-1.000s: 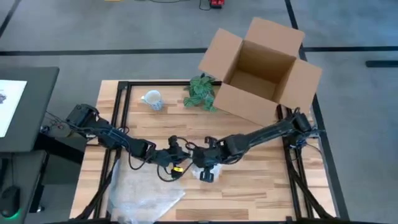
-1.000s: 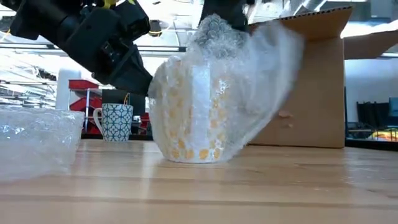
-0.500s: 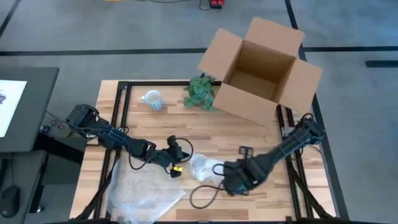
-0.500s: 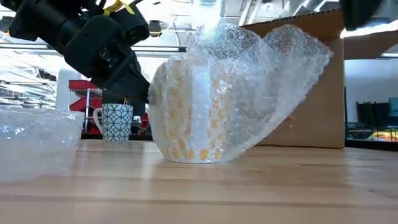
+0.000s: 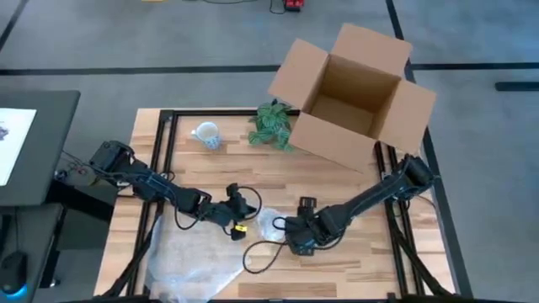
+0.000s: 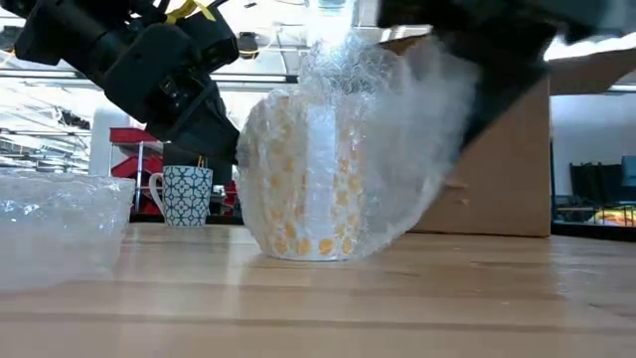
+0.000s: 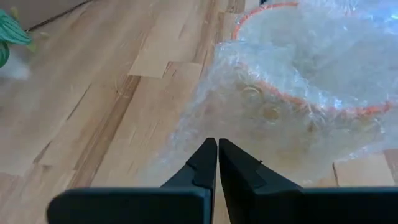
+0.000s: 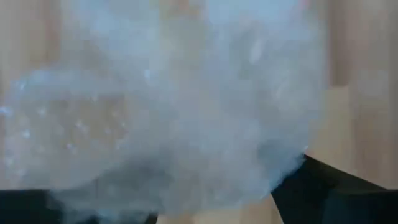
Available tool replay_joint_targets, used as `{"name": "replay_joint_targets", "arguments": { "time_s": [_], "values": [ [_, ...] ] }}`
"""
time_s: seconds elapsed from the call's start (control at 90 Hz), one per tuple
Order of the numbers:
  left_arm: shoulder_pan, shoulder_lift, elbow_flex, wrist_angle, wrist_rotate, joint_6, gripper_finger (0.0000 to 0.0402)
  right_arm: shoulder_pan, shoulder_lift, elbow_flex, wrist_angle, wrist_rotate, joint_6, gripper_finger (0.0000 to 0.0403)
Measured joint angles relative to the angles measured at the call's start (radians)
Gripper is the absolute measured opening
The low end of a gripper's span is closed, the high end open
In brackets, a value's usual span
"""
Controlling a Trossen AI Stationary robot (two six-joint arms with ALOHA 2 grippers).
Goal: Wrap mug
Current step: Wrap the yellow mug
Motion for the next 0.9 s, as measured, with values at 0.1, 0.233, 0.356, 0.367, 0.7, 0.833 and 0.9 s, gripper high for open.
{"name": "replay_joint_targets", "arguments": {
  "time_s": [0.1, 0.233, 0.356, 0.367, 0.7, 0.833, 0.9],
  "values": [
    [0.0, 0.0, 0.0, 0.0, 0.0, -0.014, 0.0, 0.006, -0.001, 0.017, 0.041, 0.007, -0.039, 0.0179],
    [0.0, 0.0, 0.0, 0.003, 0.0, -0.02, 0.0, 0.018, 0.0, 0.041, 0.062, 0.014, -0.056, 0.0111],
    [0.0, 0.0, 0.0, 0.031, 0.0, -0.02, 0.0, 0.023, 0.0, 0.05, 0.094, 0.032, -0.059, 0.0058],
    [0.0, 0.0, 0.0, 0.035, 0.0, -0.019, 0.0, 0.023, 0.0, 0.05, 0.101, 0.033, -0.059, 0.0054],
    [0.0, 0.001, 0.0, 0.081, 0.0, -0.005, 0.0, 0.003, 0.0, 0.05, 0.291, 0.042, -0.111, 0.0005],
    [0.0, 0.001, -0.002, 0.102, -0.008, -0.003, 0.0, -0.021, 0.011, 0.05, 0.307, 0.018, -0.111, 0.0002],
    [0.0, 0.001, -0.002, 0.116, -0.014, -0.002, 0.0, -0.026, 0.016, 0.046, 0.33, 0.003, -0.113, 0.0001]
  ]
}}
